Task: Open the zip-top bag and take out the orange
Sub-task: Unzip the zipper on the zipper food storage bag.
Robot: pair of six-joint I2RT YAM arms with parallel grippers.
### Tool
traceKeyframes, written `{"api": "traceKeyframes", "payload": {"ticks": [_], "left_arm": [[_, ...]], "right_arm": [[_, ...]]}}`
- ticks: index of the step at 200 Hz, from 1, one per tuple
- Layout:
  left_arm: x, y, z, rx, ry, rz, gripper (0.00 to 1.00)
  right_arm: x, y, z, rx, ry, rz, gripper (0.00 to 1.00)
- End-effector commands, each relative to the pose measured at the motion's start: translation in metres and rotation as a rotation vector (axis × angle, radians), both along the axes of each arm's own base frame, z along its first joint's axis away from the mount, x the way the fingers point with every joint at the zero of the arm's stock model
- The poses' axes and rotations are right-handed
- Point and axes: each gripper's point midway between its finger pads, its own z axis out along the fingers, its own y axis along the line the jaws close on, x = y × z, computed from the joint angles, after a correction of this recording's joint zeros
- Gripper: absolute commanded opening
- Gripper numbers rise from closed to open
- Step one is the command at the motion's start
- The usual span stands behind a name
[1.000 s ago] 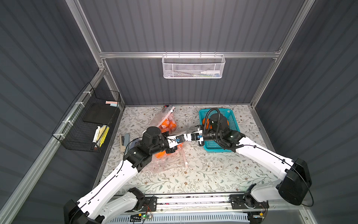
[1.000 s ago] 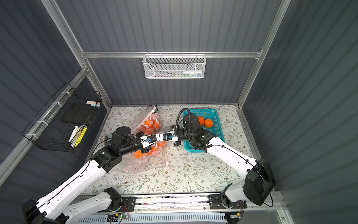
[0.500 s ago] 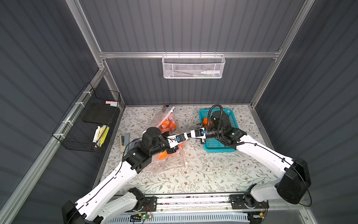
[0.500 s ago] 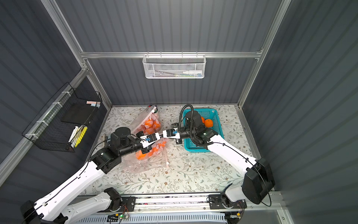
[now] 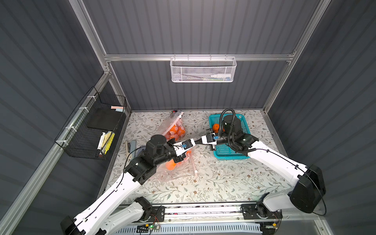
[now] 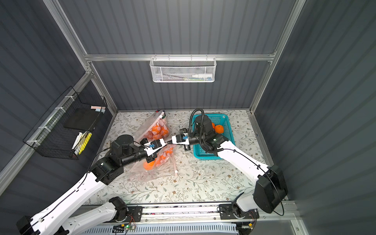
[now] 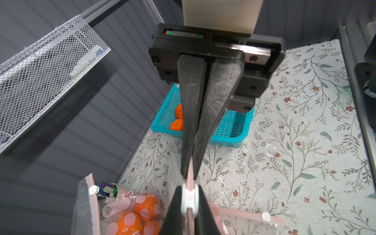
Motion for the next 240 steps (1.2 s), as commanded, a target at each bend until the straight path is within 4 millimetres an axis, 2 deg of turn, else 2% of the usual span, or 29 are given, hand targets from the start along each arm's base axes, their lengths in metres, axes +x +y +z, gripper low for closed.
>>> {"api": "traceKeyframes", "payload": {"ticks": [1,40,62,75,90,111,144,179,220,240], "left_arm": [[-0.005,0.025,-0.018,0.054,0.073,0.087,0.08],[0.002,0.018,-0.023,0.057,0.084,0.077,0.10],[0.010,0.011,-0.017,0.024,0.064,0.077,0.20],[0.013,0.005,-0.013,0.003,0.054,0.059,0.31],[0.020,-0.002,-0.008,-0.019,0.035,0.051,0.32],[0.025,-0.009,-0.005,-0.030,0.021,0.031,0.41],[0.034,-0.018,0.004,-0.023,-0.038,0.008,0.50],[0.044,-0.025,0.019,-0.024,-0.117,-0.007,0.51],[0.043,-0.027,0.018,-0.030,-0.164,-0.029,0.47],[0.040,-0.030,0.013,-0.019,-0.155,-0.056,0.41]], "right_arm": [[0.050,-0.030,0.003,-0.015,-0.014,-0.178,0.00],[0.049,-0.031,-0.001,-0.030,-0.013,-0.176,0.00],[0.044,-0.028,-0.002,-0.019,-0.004,-0.128,0.00],[0.040,-0.026,-0.002,-0.011,0.006,-0.096,0.00],[0.040,-0.024,-0.004,-0.012,0.015,-0.086,0.00],[0.039,-0.025,-0.007,-0.017,0.021,-0.084,0.00],[0.035,-0.023,-0.007,-0.015,0.029,-0.067,0.00],[0.032,-0.021,-0.008,-0.021,0.037,-0.054,0.00],[0.031,-0.020,-0.010,-0.024,0.042,-0.050,0.00],[0.031,-0.020,-0.010,-0.025,0.042,-0.047,0.00]]}}
